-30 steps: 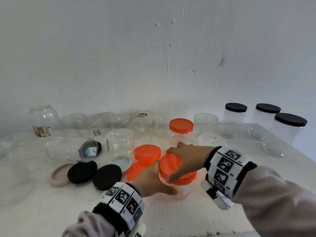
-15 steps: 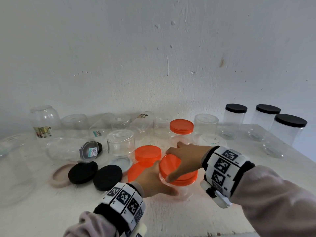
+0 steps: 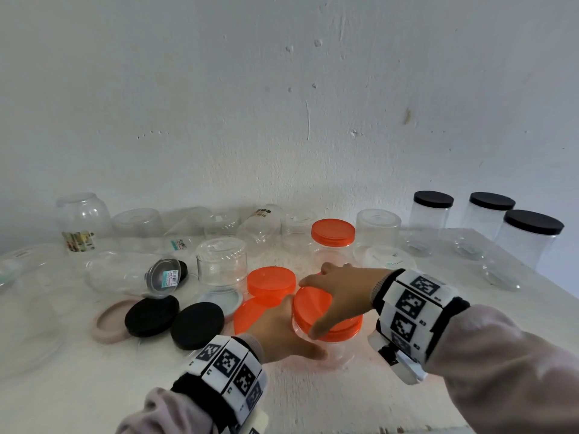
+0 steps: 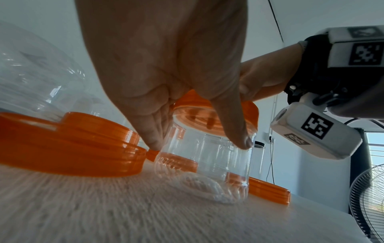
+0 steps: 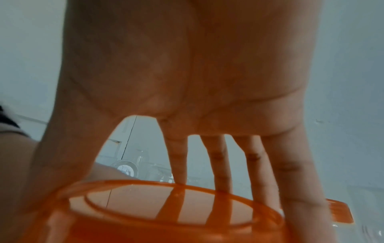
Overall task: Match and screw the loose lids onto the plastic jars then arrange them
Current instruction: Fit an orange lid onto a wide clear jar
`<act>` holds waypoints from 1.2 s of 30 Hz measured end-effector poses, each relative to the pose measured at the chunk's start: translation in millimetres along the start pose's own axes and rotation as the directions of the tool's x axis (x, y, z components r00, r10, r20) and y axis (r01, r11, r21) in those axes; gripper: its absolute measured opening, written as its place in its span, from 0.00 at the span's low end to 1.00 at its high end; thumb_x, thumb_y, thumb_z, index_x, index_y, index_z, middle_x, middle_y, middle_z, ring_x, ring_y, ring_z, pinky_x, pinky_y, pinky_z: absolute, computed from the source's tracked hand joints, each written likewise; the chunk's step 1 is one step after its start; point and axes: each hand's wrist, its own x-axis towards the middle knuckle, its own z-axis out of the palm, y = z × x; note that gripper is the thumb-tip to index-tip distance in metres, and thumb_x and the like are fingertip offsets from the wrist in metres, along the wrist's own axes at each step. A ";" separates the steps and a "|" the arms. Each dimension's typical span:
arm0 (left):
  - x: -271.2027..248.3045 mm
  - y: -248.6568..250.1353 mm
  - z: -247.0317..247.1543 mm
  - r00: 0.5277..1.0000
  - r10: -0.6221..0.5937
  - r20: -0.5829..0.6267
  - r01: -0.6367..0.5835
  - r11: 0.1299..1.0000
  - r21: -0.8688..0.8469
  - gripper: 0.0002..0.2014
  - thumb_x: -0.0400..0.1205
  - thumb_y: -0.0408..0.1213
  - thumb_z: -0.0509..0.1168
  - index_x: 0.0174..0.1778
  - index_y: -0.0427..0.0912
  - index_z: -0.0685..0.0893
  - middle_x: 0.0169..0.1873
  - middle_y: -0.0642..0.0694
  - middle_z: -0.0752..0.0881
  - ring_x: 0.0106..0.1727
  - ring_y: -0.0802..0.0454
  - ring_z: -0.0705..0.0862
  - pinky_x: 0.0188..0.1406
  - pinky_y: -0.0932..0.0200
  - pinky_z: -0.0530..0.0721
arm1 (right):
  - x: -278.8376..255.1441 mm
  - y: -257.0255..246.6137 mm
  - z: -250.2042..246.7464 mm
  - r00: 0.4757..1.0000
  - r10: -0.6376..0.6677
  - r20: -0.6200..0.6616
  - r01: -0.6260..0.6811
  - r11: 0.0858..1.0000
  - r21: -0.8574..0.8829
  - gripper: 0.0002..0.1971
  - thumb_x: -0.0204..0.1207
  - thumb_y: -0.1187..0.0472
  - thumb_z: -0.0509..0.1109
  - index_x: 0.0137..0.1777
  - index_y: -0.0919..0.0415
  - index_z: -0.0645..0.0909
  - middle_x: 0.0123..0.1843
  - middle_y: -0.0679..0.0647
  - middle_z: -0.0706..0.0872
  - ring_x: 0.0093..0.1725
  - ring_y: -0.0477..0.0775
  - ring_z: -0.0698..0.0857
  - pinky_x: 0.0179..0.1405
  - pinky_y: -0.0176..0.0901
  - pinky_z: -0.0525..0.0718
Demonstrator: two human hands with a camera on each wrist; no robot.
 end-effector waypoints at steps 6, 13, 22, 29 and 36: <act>0.0 -1.1 1.2 1.000 -0.017 0.001 0.017 1.000 -0.021 0.55 0.61 0.47 0.84 0.80 0.48 0.58 0.69 0.54 0.77 0.69 0.56 0.75 0.67 0.62 0.72 | -2.0 1.4 12.6 0.997 -0.011 -0.074 0.009 1.000 -0.024 0.47 0.63 0.23 0.63 0.81 0.37 0.50 0.77 0.51 0.62 0.75 0.61 0.61 0.65 0.61 0.74; -1.3 1.4 0.8 1.000 -0.017 -0.003 0.017 1.000 0.022 0.54 0.62 0.48 0.83 0.80 0.48 0.58 0.66 0.56 0.77 0.64 0.58 0.75 0.59 0.68 0.71 | -5.4 1.2 23.8 0.984 -0.038 -0.174 0.030 0.998 -0.049 0.45 0.68 0.24 0.58 0.82 0.41 0.51 0.78 0.56 0.61 0.75 0.64 0.60 0.65 0.58 0.71; -3.4 5.8 0.1 1.000 0.003 -0.008 -0.003 1.000 0.026 0.53 0.60 0.49 0.83 0.78 0.53 0.60 0.63 0.61 0.76 0.63 0.61 0.76 0.62 0.65 0.72 | -1.3 14.0 30.8 0.974 -0.079 -0.213 0.100 0.991 0.089 0.43 0.68 0.23 0.58 0.81 0.38 0.53 0.75 0.51 0.62 0.74 0.59 0.58 0.67 0.58 0.69; -2.8 1.7 1.5 0.999 -0.038 0.036 0.040 0.998 -0.042 0.60 0.56 0.53 0.83 0.79 0.57 0.53 0.64 0.64 0.74 0.68 0.59 0.75 0.72 0.57 0.72 | 13.4 68.5 13.6 0.948 0.128 -0.292 -0.081 0.983 0.167 0.38 0.74 0.28 0.55 0.81 0.43 0.57 0.79 0.53 0.63 0.77 0.60 0.60 0.72 0.61 0.64; -5.2 7.0 0.0 0.996 -0.050 0.070 0.055 0.995 -0.081 0.71 0.50 0.59 0.83 0.78 0.67 0.37 0.70 0.62 0.67 0.72 0.58 0.74 0.76 0.53 0.69 | 30.7 121.0 17.0 0.887 0.414 -0.206 -0.346 0.890 0.296 0.53 0.65 0.28 0.70 0.83 0.46 0.45 0.82 0.61 0.53 0.80 0.72 0.54 0.71 0.70 0.64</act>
